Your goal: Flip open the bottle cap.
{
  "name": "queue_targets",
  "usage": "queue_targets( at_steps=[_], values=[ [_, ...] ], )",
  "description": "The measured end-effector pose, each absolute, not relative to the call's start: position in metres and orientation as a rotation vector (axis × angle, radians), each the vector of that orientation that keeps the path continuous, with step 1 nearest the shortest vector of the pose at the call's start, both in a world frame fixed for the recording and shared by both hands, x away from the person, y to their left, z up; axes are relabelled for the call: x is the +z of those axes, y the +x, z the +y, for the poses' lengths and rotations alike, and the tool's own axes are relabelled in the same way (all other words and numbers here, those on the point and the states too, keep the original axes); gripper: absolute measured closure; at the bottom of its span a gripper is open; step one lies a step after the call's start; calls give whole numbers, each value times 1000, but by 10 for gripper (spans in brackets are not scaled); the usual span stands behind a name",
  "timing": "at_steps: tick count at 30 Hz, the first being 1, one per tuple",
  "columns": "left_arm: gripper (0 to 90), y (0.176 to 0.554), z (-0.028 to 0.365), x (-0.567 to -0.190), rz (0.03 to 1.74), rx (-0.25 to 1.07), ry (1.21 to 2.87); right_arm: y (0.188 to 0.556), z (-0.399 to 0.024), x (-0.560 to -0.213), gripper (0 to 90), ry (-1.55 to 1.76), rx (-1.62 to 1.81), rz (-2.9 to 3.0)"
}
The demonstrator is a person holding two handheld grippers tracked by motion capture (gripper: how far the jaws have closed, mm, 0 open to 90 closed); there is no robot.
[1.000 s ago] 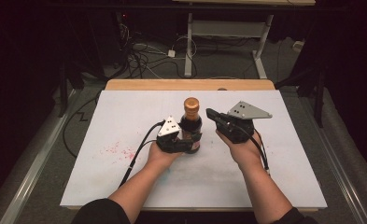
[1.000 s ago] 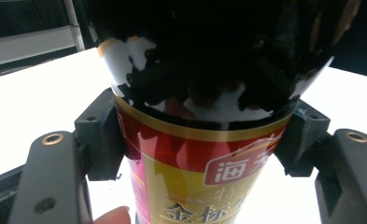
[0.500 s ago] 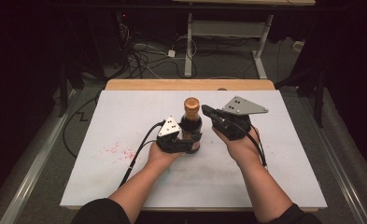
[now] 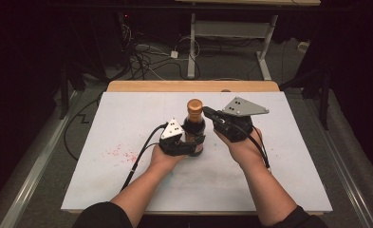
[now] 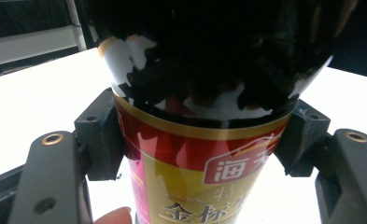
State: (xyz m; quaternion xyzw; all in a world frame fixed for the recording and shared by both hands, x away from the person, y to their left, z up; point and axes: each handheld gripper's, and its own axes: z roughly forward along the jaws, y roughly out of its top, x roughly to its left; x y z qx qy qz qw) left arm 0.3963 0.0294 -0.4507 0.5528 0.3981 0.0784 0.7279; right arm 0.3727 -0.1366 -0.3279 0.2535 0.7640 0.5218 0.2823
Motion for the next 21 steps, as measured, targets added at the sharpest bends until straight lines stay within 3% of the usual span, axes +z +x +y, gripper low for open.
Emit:
queue_targets(
  at_steps=[21],
  values=[
    [294, 396, 29, -451, 873, 189, 1234, 370, -131, -320, 900, 669, 1340, 2062]
  ],
)
